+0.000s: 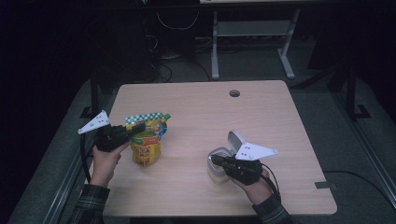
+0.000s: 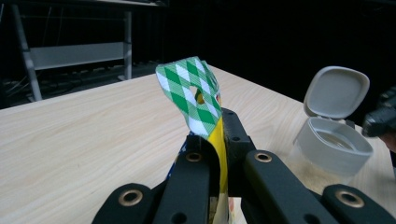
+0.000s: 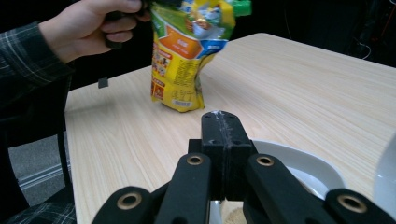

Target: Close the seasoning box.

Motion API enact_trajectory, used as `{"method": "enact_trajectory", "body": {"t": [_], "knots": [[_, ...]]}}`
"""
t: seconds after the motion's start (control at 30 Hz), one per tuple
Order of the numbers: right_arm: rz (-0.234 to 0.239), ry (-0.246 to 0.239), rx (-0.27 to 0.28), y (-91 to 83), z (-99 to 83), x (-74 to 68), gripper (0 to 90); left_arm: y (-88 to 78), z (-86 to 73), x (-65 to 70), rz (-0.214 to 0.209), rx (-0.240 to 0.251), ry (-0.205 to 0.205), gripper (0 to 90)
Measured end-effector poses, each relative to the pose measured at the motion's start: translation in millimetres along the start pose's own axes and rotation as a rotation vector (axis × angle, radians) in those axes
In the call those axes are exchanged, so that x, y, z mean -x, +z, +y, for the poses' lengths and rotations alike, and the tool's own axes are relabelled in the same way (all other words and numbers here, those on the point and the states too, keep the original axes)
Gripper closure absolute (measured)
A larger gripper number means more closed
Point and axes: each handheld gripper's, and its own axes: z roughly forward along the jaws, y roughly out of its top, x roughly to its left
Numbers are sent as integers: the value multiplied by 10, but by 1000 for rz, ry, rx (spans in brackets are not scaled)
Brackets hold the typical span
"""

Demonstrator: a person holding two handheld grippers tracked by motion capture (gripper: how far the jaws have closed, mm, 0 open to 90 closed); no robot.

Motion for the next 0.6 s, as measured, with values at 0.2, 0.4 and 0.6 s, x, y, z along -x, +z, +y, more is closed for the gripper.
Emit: {"method": "enact_trajectory", "body": {"t": [0.2,0.4,0.6], "knots": [[3,11,-3,-39,-22,35,893,-189,-97,24,21,3,4,895],[7,4,-13,-26,-25,44,892,-305,-138,15,37,-3,3,890],[15,3,-19,-25,-32,43,892,-404,-194,54,44,0,8,885]]}}
